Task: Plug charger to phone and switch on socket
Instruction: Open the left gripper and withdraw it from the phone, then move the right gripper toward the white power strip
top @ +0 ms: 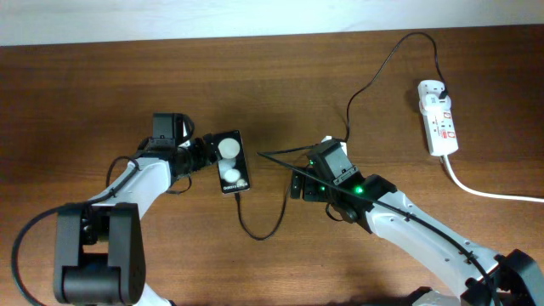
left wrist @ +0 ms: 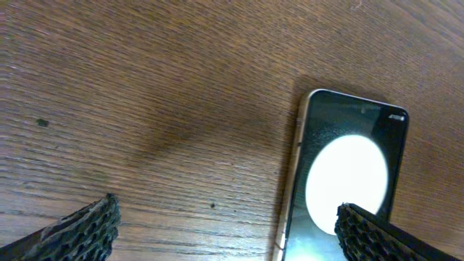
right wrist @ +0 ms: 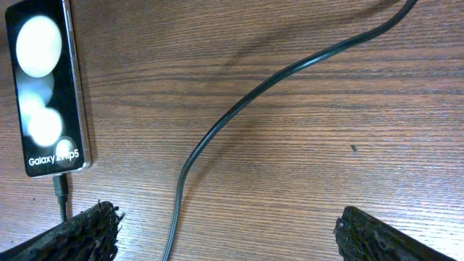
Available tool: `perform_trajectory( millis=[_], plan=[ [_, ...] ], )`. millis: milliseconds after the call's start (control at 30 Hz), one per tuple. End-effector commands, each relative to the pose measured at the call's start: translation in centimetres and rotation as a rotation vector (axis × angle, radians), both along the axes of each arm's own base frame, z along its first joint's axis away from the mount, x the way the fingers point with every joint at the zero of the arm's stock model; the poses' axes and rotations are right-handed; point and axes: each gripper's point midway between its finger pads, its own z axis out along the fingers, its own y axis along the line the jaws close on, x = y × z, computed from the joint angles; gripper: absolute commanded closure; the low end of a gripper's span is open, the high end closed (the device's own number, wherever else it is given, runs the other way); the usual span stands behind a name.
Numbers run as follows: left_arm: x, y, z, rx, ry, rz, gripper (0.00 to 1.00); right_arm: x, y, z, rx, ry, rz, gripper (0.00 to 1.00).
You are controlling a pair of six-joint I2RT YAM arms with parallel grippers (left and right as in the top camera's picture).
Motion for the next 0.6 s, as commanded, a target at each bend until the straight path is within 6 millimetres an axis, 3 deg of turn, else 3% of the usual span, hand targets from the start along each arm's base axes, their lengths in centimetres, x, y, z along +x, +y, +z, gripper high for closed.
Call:
perform_trajectory(
  millis=[0, 267, 467, 567],
  plan=[
    [-0.8, 0.9, -0.6, 0.035, 0.023, 0.018, 0.01, 0.2, -0.2, 0.3, -0.006, -0.013, 0.001, 0.01],
    [-0.9, 1.8, -0.7, 0.066, 0.032, 0.039, 0.01, 0.2, -0.2, 0.3, -0.006, -0.013, 0.001, 0.01],
    [-1.5, 6.0, -1.0, 0.064, 0.065, 0.149, 0.01, 0.2, -0.2, 0.3, -0.006, -0.013, 0.001, 0.01],
    [-1.7, 6.6, -1.1, 0.064, 0.074, 0.164, 0.01, 0.2, -0.2, 0.3, -0.006, -0.013, 0.001, 0.01]
  ],
)
